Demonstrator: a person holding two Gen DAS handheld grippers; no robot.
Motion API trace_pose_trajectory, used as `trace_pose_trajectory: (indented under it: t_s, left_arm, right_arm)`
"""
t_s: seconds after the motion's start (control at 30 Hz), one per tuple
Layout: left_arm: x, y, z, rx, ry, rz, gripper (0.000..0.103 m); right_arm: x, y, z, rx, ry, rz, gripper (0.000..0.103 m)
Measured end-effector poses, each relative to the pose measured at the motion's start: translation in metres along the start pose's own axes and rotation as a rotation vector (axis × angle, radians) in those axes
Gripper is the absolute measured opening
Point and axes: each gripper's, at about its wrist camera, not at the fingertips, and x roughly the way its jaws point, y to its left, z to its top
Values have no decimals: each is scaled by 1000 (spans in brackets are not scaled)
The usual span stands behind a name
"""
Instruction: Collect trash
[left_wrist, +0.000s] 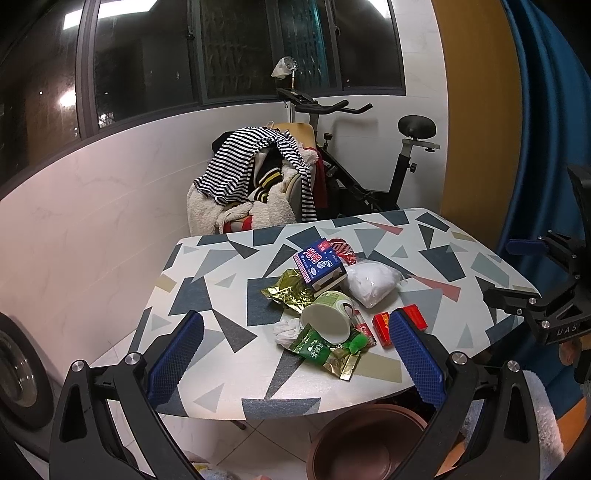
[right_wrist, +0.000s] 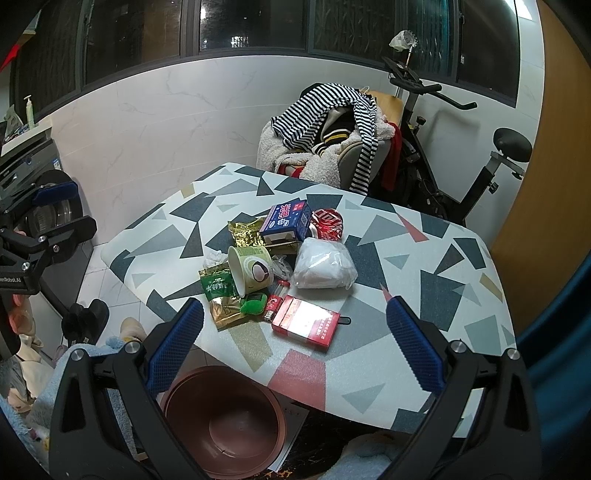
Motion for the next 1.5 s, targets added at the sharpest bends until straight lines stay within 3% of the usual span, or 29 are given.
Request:
trace_pose_trajectory:
  t_s: [0.67,0.93,1.07,1.27,1.5]
  left_arm:
    - [0,1,-5,-12,6,-4,98]
    - [11,12,-22,-95,-5,-80,98]
    - [26,16,-36,-108,29,-54,98]
    - [46,20,-46,-92,18,-20,98]
    - [82,41,-48,-179,52,-55,98]
  right_arm:
    - [1,-1,-3,1,3,-1,97]
    - [11,-8,-14,24,-10,-15,98]
    - [22,-18,-29,60,12,17,98]
    - [58,-35,-41,133,95,54,97]
    - [123,-52,-8,137,101,25,97]
